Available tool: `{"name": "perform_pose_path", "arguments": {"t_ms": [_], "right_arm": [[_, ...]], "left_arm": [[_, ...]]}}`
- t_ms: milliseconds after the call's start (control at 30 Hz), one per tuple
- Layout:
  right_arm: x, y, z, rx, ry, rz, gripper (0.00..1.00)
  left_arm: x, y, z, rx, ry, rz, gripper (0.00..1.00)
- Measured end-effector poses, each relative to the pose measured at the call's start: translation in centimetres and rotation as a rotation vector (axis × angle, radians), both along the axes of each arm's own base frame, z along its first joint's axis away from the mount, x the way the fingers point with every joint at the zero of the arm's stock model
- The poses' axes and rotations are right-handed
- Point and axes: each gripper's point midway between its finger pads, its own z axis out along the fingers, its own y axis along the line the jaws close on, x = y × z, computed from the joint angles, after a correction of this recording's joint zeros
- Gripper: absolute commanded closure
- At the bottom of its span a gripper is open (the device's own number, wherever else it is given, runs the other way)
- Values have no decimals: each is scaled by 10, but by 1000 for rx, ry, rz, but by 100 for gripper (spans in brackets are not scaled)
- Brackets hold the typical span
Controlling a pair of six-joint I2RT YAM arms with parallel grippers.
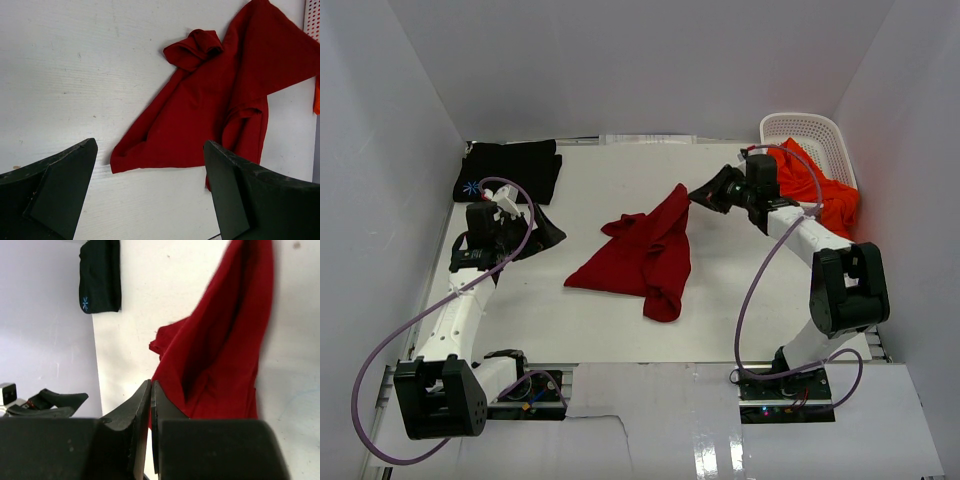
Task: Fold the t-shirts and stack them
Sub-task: Flatten out the tshirt
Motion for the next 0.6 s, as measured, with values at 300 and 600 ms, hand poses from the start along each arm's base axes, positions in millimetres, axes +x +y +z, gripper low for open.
{"name": "perform_pose_path", "arguments": {"t_ms": [300,600], "right_arm": [[0,29,63,-149,-116,228,92],[-59,103,108,-403,-285,647,92]], "left_arm": [[0,0,2,0,-8,0,2],[-1,-1,3,1,-9,-3,2]]}}
